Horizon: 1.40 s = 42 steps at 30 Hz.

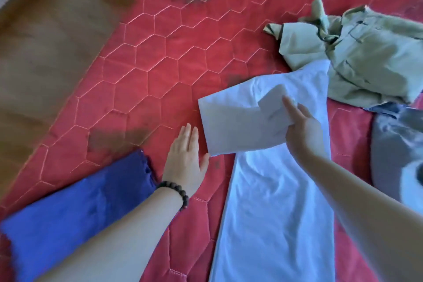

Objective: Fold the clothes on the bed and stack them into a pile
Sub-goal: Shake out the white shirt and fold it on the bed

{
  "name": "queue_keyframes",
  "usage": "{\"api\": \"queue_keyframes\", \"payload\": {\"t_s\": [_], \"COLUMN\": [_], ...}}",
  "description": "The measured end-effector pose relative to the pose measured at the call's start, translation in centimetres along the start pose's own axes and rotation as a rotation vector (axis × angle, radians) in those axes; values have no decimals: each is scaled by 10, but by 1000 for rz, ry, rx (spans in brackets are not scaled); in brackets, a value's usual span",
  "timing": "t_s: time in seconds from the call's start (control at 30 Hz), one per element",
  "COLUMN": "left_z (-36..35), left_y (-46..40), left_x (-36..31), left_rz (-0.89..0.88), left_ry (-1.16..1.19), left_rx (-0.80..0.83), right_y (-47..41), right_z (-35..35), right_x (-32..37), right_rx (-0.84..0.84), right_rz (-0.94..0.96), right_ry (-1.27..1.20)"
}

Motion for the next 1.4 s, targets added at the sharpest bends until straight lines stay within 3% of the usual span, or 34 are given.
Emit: {"api": "queue_keyframes", "payload": {"t_s": [0.33,0.4,0.47,0.57,0.77,1.03,1.2,1.4], "left_z": [-64,-73,-81,-90,-98,-119,-123,-123], "left_y": [-24,-29,-35,-41,-52,-56,-56,-57], "left_x": [-108,-116,-122,-124,-136,-131,-131,-129], "left_rz": [-124,-140,-168,-191,-218,-218,-229,-228], "left_ry": [-140,-181,-249,-319,-369,-355,-376,-377], "left_rx": [149,171,195,220,108,52,55,76], "right_y": [32,43,52,64,35,-24,-11,-36], "right_z": [100,100,91,77,54,-17,-77,-82], "right_x": [-149,-169,-188,-205,-185,-156,-110,-120], "right_rx": [-132,-42,157,348,228,368,387,308], "right_rz": [-224,-259,-310,-275,-85,83,299,218], "right_ry": [66,156,255,427,364,468,311,328]}}
Point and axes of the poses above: each hand's wrist, its own y-axis away from the middle knuckle, its own z-axis out of the back of the hand, x = y × z, the point moved 3 cm from there along -y, towards the middle knuckle, and after that the axes turned 10 degrees about -y, right-handed, at the moved point
